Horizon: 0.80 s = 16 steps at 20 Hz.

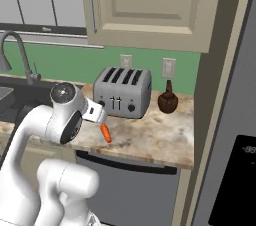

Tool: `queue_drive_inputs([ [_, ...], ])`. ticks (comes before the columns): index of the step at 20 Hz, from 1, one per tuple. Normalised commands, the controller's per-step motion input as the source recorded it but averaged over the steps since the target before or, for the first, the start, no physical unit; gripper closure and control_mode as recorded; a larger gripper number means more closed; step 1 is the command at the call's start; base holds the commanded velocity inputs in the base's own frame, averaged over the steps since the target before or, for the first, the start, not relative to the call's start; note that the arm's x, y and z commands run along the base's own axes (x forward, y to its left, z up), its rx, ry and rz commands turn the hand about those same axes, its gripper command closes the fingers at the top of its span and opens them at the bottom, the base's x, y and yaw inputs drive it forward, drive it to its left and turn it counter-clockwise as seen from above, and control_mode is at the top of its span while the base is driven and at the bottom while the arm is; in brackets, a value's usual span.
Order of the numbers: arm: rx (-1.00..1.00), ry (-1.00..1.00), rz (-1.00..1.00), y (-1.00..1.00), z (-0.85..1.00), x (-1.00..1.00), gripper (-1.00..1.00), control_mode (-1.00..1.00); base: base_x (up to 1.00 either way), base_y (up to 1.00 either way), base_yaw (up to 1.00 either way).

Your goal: Place the carrot and squash inside the fridge drawer. Close the drawer after placing the vegetables.

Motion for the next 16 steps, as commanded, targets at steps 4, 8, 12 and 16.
queue_drive_inputs([
  [4, -0.2, 0.56, 0.07, 0.0, -0.76, 1.0, -1.0, -1.0, 0.0, 0.0, 0.0],
  [8, -0.16, 0.36, 0.1, 0.0, -0.73, 0.59, -1.0, -1.0, 0.0, 0.0, 0.0],
  [12, -0.11, 0.22, 0.09, 0.0, -0.63, 0.31, -1.0, -1.0, 0.0, 0.0, 0.0],
  [16, -0.02, 0.06, 0.07, 0.0, -0.38, 0.27, -1.0, -1.0, 0.0, 0.0, 0.0],
])
